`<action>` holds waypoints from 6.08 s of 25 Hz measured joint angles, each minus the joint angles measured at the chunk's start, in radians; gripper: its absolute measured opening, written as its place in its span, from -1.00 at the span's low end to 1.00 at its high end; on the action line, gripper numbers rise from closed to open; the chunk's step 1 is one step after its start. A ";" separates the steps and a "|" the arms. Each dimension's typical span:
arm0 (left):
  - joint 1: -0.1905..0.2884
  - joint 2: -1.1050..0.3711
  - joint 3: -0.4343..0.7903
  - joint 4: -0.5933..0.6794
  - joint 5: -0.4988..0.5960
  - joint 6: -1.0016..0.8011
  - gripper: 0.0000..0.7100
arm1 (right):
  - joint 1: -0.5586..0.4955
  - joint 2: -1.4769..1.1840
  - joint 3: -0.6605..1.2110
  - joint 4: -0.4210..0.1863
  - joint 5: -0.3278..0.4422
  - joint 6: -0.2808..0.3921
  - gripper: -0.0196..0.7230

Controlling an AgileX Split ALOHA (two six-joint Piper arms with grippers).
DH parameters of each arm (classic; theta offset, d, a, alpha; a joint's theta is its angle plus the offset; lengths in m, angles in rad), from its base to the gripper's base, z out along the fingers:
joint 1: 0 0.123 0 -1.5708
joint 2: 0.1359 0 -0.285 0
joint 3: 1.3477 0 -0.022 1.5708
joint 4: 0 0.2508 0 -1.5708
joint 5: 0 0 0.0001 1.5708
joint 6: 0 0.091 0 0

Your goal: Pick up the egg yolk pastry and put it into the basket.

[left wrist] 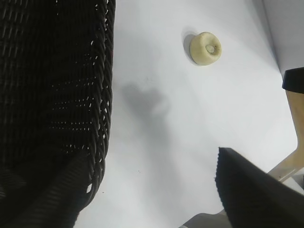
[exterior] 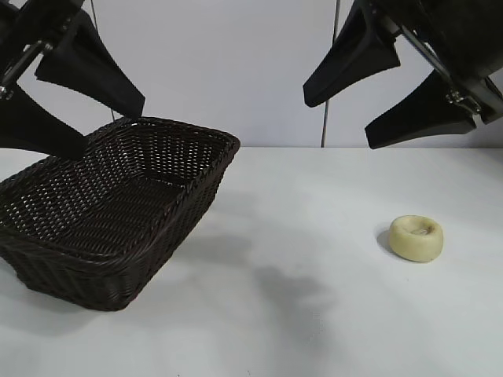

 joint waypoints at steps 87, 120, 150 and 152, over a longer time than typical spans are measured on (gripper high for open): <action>0.000 0.158 0.081 0.718 -0.183 -1.633 0.52 | 0.000 0.000 0.000 0.000 -0.004 0.000 0.56; -0.001 0.251 0.078 0.671 -0.236 -1.609 -0.72 | 0.000 0.000 0.000 -0.003 -0.014 0.000 0.56; -0.001 0.443 -0.443 0.672 0.222 -0.666 -0.72 | 0.000 0.000 0.000 -0.003 -0.014 0.000 0.56; -0.001 0.485 -0.494 0.674 0.254 -0.604 -0.72 | 0.000 0.000 0.000 -0.003 -0.014 0.000 0.56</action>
